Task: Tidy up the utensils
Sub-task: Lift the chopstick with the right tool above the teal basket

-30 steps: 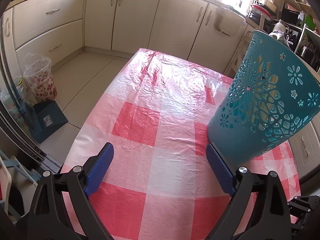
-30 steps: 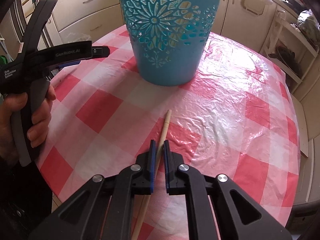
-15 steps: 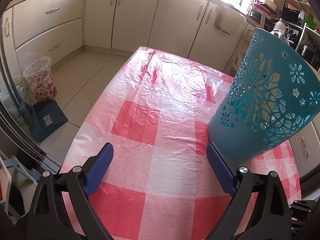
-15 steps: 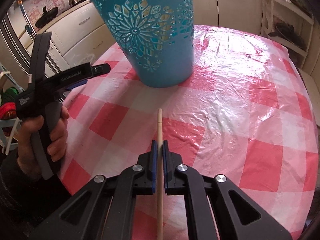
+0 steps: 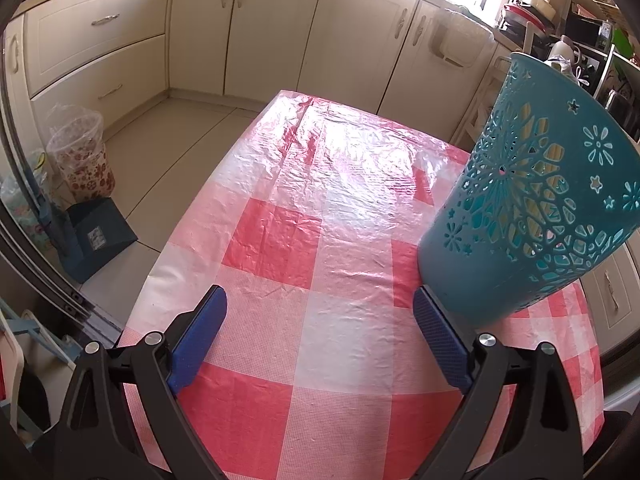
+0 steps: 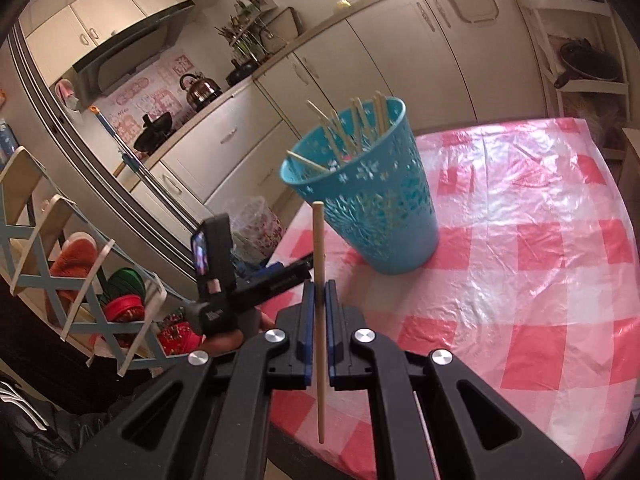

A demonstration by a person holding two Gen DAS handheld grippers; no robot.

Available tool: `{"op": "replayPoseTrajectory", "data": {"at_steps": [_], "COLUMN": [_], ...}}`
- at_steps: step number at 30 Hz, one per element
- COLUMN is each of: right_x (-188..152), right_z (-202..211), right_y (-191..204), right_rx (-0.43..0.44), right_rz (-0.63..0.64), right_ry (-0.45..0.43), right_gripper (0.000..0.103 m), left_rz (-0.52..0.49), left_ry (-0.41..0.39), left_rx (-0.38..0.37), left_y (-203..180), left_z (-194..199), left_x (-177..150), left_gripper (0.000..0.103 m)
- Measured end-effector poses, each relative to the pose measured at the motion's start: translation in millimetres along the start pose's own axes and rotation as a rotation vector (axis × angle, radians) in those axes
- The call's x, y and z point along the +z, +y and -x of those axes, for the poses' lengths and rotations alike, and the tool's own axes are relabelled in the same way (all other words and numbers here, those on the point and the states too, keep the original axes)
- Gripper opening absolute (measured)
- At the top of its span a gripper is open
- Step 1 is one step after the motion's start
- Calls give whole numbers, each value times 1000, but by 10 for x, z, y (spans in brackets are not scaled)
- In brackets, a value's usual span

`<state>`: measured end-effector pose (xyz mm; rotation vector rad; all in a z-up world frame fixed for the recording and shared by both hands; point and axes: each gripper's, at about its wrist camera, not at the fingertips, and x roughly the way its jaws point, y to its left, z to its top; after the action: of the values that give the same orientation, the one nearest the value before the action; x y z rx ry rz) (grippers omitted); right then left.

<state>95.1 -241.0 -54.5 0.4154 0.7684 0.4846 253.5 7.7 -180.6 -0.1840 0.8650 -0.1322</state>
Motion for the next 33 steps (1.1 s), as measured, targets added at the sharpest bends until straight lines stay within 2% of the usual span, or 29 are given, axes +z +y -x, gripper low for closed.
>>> {"op": "replayPoseTrajectory", "data": {"at_steps": [9,15,20,23,25,28,33], "right_x": [292,846,1314,1424,1411,1314,1057], "right_z": [115,312,282,49,-181,-580,-1000], "right_y": [134,314,467,443,377,228,66], "right_rx": [43,69,23,-61,-139,-230,-303], "right_rz": [15,54,93,107,125,142,179], "right_ry": [-69,-216,-366,-410,-408,-339,-224], "right_gripper": [6,6,6,6,6,6,6], "left_rz": [-2,-2,0,0,0,2,4], "left_ry": [1,2,2,4,5,5,6], "left_rx": [0,1,-3,-6,-7,-12,-14], "left_y": [0,0,-3,-5,-5,-1,-4], "left_z": [-1,-12,-13,-14,-17,-14,-14], "left_x": [1,-10,-27,-24,-13,-9,-8], "left_gripper": [90,90,90,90,90,90,90]}}
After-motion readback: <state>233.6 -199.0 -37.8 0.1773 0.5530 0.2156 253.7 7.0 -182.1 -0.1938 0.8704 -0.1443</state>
